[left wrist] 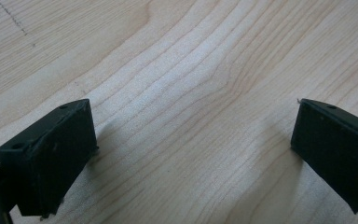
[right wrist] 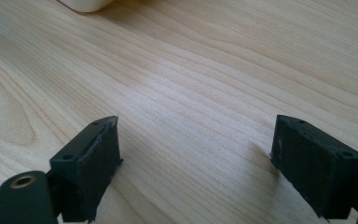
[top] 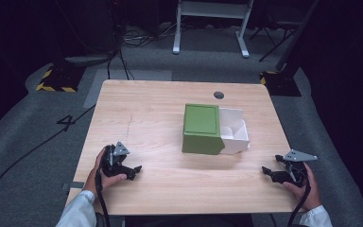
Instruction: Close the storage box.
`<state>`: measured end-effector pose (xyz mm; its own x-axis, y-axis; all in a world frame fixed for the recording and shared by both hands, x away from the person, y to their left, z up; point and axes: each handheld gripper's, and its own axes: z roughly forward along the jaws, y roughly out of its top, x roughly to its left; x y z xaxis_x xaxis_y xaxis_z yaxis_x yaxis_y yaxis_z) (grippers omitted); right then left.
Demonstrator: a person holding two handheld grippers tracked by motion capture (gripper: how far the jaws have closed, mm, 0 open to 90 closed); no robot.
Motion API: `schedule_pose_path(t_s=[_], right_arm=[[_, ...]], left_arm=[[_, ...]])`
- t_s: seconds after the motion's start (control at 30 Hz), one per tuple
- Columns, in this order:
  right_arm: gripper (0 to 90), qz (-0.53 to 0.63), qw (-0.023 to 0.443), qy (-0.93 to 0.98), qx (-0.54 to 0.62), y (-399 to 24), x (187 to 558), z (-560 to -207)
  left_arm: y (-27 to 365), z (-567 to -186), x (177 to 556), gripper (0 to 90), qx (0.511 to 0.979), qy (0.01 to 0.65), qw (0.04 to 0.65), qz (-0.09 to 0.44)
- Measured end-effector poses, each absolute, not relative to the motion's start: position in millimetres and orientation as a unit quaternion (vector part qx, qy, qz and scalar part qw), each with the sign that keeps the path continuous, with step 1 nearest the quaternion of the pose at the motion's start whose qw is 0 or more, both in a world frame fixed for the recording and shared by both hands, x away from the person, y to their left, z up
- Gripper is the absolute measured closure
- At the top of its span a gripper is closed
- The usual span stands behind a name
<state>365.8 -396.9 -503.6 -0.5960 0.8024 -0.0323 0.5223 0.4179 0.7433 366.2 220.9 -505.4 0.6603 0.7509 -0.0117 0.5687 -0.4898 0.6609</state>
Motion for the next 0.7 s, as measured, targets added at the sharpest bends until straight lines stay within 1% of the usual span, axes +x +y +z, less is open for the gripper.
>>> schedule_pose_path(t_s=[0.17,0.27,0.33,0.43,0.5,0.6,0.7], right_arm=[[16.3,0.355,0.199,0.814,0.415,-398.4,367.3,-503.2],[19.0,0.354,0.202,0.810,0.421,-399.9,368.1,-502.1],[19.1,0.357,0.203,0.808,0.422,-401.0,368.5,-501.4],[19.1,0.366,0.193,0.805,0.425,-405.0,371.0,-498.7],[19.5,0.373,0.187,0.805,0.421,-406.0,373.9,-495.9],[22.7,0.378,0.188,0.807,0.413,-402.2,381.8,-484.2],[24.0,0.381,0.194,0.807,0.408,-400.5,385.2,-477.3]], left_arm=[[220.9,-505.4,366.1,0.2,0.851,0.388,0.324,0.141],[220.5,-505.7,365.3,0.4,0.849,0.391,0.326,0.141],[220.4,-505.7,364.9,0.4,0.849,0.392,0.326,0.142],[220.3,-505.6,364.8,0.4,0.848,0.393,0.325,0.142],[220.2,-505.6,364.7,0.4,0.848,0.393,0.325,0.142],[220.2,-505.6,364.7,0.4,0.848,0.393,0.325,0.142],[220.0,-505.6,364.6,0.4,0.848,0.393,0.324,0.142]])
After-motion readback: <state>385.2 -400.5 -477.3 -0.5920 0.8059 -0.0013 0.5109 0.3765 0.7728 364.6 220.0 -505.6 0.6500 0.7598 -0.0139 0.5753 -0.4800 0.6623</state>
